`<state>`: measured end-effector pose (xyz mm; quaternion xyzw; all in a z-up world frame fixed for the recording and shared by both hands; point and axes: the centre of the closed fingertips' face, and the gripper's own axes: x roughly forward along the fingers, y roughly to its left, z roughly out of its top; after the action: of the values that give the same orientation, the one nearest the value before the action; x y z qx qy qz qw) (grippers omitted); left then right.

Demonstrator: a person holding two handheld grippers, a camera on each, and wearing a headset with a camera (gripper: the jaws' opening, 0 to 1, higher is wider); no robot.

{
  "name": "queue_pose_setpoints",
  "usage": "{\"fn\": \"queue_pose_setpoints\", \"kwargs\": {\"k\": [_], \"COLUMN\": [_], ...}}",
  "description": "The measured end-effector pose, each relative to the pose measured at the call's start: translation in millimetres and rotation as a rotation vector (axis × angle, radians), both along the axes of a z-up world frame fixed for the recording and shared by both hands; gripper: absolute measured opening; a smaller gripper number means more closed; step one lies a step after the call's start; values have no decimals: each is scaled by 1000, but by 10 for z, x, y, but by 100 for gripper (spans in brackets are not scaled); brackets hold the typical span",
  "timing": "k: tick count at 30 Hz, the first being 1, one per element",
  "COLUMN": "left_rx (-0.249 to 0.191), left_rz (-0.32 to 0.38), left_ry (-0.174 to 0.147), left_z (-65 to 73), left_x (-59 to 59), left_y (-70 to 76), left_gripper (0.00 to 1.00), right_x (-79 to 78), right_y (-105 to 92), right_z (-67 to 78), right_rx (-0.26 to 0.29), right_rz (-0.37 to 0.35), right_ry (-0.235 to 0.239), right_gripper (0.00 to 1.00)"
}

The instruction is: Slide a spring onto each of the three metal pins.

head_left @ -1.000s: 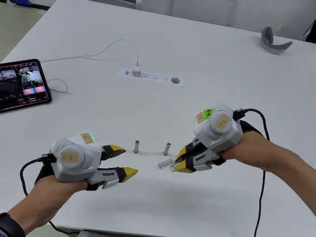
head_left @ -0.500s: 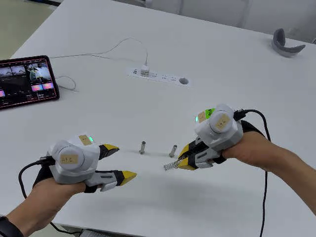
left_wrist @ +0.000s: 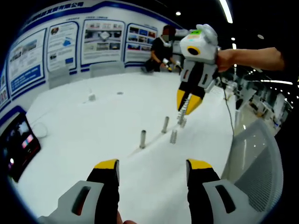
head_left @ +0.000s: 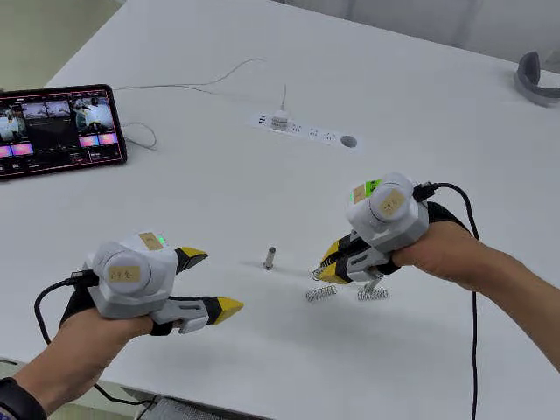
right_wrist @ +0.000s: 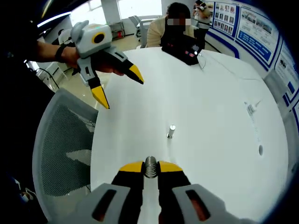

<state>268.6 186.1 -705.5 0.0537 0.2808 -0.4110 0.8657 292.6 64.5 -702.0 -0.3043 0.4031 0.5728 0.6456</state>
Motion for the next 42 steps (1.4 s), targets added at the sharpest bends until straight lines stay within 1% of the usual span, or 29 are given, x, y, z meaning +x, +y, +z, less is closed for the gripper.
{"fn": "queue_pose_setpoints", "kwargs": {"k": [3,7,14,18,24,29,39,42], "left_rx": [-2,-5,-10,-11,-19,-19,-26,-29], "left_rz": [16,30,55,56,68,65,77,78], "left_ry": [8,18,22,24,34,35,41,44], "left_z": [-40,-55,-64,-71,-95,-93,-90,-92], "left_x": [14,8,24,12,-8,-29,-49,-57], "left_y": [45,83,158,170,194,201,231,235], "left_gripper": [60,60,61,61,61,61,61,61], "right_x": [58,114,218,275,343,392,451,463], "right_y": [64,135,182,218,294,360,477,499], "right_z": [-33,-81,-134,-146,-157,-180,-260,-285], "right_rx": [-2,-8,-14,-15,-23,-30,-45,-42], "right_rz": [5,13,15,14,29,42,61,59], "right_ry": [-17,-15,-12,-10,-16,-16,-24,-17], "right_gripper": [12,12,12,12,12,12,12,12]}}
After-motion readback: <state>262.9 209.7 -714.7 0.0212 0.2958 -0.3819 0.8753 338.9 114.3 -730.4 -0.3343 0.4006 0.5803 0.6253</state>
